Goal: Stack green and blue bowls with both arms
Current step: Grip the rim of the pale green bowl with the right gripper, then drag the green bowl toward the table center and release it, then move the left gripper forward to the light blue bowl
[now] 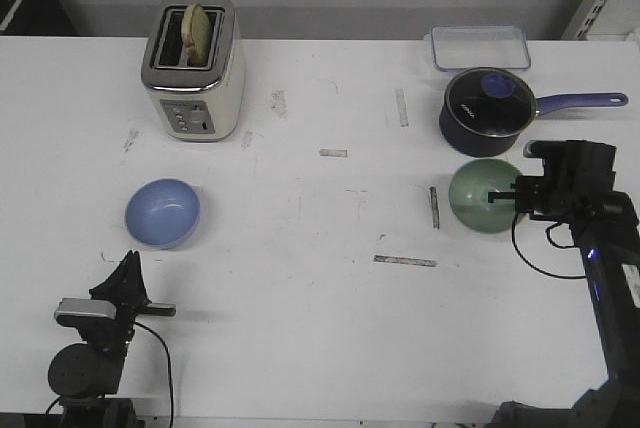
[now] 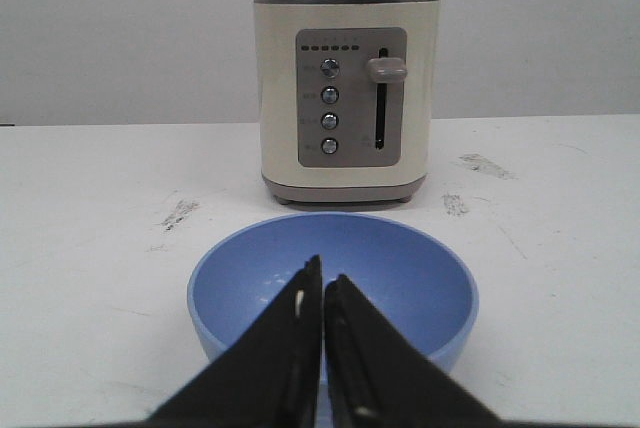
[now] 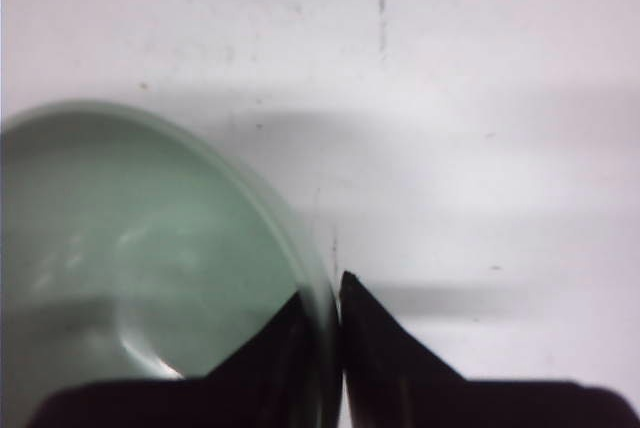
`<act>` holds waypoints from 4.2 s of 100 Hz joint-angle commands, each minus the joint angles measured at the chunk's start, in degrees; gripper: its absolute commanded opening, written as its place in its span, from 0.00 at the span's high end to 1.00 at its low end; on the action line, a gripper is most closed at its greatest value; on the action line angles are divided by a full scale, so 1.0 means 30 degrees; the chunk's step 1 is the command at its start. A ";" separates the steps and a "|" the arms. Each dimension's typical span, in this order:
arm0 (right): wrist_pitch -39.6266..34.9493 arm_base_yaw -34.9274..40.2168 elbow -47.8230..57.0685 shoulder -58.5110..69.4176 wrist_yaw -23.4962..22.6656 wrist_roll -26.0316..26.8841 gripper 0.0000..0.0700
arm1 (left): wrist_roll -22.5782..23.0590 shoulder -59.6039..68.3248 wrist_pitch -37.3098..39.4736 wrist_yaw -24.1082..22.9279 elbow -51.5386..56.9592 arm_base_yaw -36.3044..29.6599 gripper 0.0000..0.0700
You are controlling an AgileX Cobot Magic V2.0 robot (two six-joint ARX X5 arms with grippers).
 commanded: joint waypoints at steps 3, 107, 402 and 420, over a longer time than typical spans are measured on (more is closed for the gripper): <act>0.0022 0.1122 0.0889 -0.1246 -0.1231 0.0539 1.00 | -0.0029 -0.0022 0.0284 -0.0073 -0.0386 -0.0029 1.00; 0.0262 1.5679 0.1056 0.4889 -0.2302 0.2586 1.00 | -0.0022 -0.0022 0.0270 -0.0073 -0.0386 -0.0029 1.00; 0.6696 0.8255 -1.2903 -1.7136 0.3745 0.1566 1.00 | 0.0124 1.8280 -1.4943 -0.1435 2.2389 0.1246 0.33; 0.6696 0.8262 -1.2903 -1.7136 0.3745 0.1137 1.00 | -0.0058 2.2148 -1.7201 0.1078 2.2389 0.2951 0.33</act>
